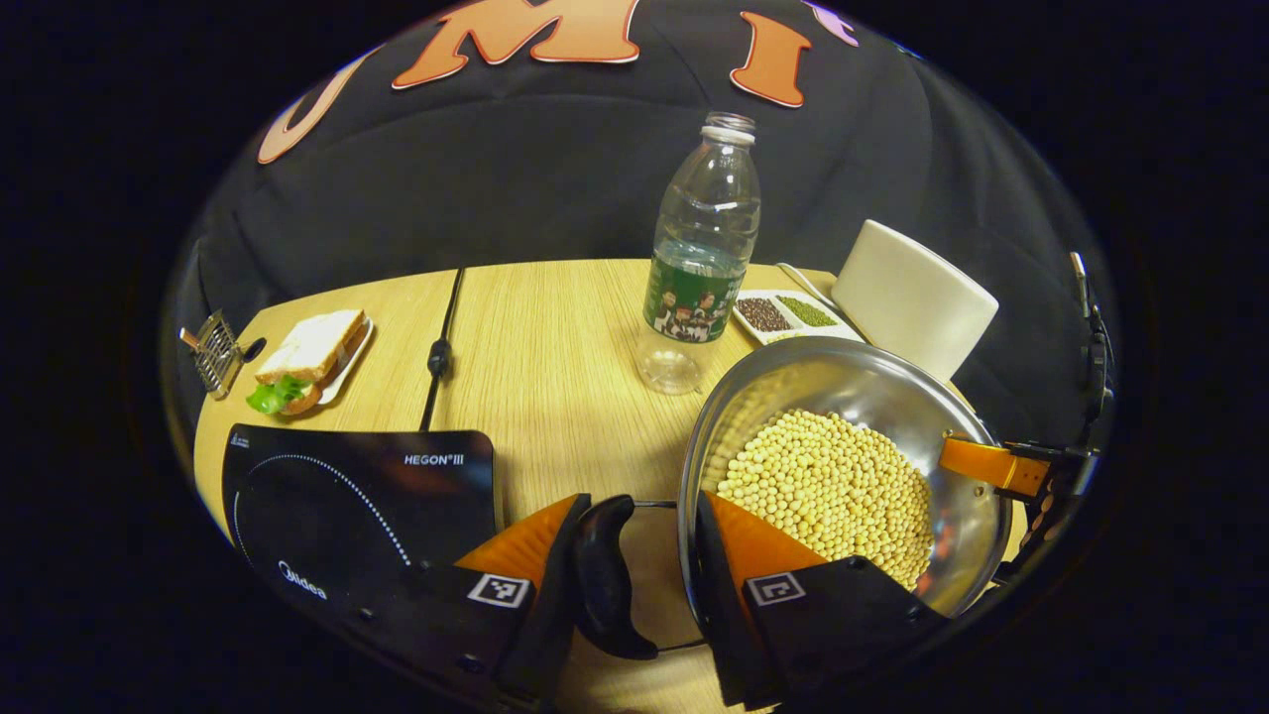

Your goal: First push the handle of the pot to place it horizontally, then grasp the pot with both hands and set it on the induction cooktop.

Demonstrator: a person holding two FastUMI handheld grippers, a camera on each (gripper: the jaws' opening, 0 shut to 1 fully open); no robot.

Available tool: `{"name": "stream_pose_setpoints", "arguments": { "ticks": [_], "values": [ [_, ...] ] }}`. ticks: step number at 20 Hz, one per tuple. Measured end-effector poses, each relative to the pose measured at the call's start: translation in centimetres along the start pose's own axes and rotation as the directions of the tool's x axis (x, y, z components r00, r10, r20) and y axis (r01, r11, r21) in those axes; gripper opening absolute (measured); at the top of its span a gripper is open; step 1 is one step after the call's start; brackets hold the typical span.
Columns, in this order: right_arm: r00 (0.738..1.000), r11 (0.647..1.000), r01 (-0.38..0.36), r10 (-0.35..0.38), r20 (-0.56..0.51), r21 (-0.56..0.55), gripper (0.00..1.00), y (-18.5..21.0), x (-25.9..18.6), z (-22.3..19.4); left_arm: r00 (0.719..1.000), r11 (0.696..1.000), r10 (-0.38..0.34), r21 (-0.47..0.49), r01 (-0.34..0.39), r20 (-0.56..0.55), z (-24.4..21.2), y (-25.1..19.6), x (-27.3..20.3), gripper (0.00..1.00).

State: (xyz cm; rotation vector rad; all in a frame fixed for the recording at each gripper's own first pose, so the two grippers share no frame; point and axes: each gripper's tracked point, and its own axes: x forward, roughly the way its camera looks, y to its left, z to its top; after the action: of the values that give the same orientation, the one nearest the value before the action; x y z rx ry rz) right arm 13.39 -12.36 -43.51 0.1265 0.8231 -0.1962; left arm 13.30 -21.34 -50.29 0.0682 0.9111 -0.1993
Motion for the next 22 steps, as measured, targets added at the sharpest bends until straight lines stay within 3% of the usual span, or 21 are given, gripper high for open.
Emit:
{"name": "stream_pose_setpoints", "arguments": {
  "ticks": [1,2,3,4,9,12,19,21,22],
  "values": [
    [1.0,1.0,0.001,-0.001,-0.008,0.002,0.61,0.1,-0.7,-0.3,1.0,1.0,0.0,-0.004,0.0,-0.011,-0.2,0.0,-0.6,0.63],
    [1.0,1.0,0.003,-0.003,-0.006,-0.001,0.61,0.3,-1.1,-0.4,1.0,1.0,0.001,-0.008,-0.001,-0.009,-0.5,0.1,-1.4,0.67],
    [1.0,1.0,0.001,-0.001,0.009,-0.008,0.57,0.7,-1.7,-0.1,1.0,1.0,0.002,-0.011,-0.002,0.001,-0.3,0.4,-2.1,0.63],
    [1.0,1.0,-0.004,0.004,0.028,-0.008,0.61,1.2,-2.4,0.3,1.0,1.0,0.002,-0.014,-0.002,0.015,0.0,0.7,-2.9,0.63],
    [0.996,0.999,-0.048,0.049,0.078,-0.006,0.61,4.2,-6.3,1.9,0.995,1.0,0.022,-0.01,-0.021,0.095,2.2,3.2,-7.8,0.67],
    [0.993,0.997,-0.068,0.07,0.099,-0.029,0.61,6.6,-8.2,2.3,0.993,0.999,0.03,-0.03,-0.027,0.115,2.9,5.2,-10.4,0.61],
    [0.985,0.989,-0.131,0.138,0.108,-0.069,0.61,13.9,-11.4,2.0,0.987,0.994,0.081,-0.081,-0.069,0.141,3.4,11.4,-15.7,0.67],
    [0.982,0.986,-0.148,0.156,0.108,-0.081,0.61,16.1,-12.4,1.6,0.985,0.992,0.096,-0.1,-0.082,0.146,2.7,14.0,-17.2,0.61],
    [0.981,0.984,-0.156,0.164,0.104,-0.084,0.61,16.9,-12.6,1.6,0.984,0.99,0.104,-0.111,-0.088,0.147,2.6,15.0,-17.8,0.66]
  ]
}}
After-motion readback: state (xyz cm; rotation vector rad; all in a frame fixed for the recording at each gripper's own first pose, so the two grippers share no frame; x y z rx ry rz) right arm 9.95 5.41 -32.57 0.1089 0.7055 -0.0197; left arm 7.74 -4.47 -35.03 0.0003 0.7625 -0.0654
